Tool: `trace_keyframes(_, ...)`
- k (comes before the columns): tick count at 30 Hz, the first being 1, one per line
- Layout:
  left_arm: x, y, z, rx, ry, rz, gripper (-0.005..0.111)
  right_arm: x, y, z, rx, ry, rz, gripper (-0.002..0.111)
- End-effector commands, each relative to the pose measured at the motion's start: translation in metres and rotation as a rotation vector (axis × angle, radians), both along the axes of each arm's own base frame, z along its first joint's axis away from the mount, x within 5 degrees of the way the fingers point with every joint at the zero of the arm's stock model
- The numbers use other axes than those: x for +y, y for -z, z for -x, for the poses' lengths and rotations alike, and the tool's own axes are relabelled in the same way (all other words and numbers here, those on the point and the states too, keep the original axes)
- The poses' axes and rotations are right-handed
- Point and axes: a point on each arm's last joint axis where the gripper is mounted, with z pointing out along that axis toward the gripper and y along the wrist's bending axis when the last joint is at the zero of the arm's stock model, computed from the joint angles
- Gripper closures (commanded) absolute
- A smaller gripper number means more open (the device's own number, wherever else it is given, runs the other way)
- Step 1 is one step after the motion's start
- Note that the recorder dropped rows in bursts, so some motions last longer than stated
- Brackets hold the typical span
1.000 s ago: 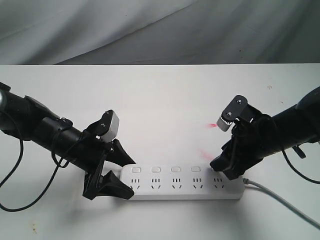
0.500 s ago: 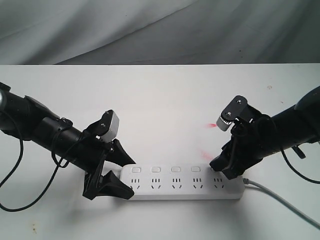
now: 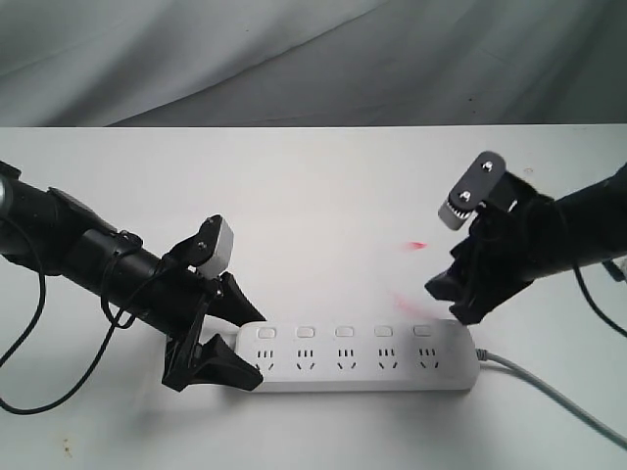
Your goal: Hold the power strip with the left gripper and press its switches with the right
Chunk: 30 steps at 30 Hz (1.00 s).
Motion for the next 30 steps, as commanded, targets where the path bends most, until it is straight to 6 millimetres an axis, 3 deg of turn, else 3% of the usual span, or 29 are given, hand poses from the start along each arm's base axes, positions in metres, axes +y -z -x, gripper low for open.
trace_keyframes(1,-0.002,0.0,0.0,0.001,0.017,0.006,0.046,-0.005,-0.043,0.008,-0.131,0.096,-0.048,0.054)
trace_keyframes(9,-0.002,0.0,0.0,0.001,0.017,0.006,0.046,-0.025,-0.128,0.029,-0.488,0.342,-0.15,0.054)
trace_keyframes(16,-0.002,0.0,0.0,0.001,0.017,0.006,0.046,-0.04,-0.194,0.078,-0.753,0.411,-0.271,0.054)
trace_keyframes(25,-0.002,0.0,0.0,0.001,0.017,0.006,0.046,-0.056,-0.247,0.151,-0.968,0.465,-0.499,0.057)
trace_keyframes(30,-0.002,0.0,0.0,0.001,0.017,0.006,0.046,-0.062,-0.261,0.182,-1.0,0.496,-0.667,0.076)
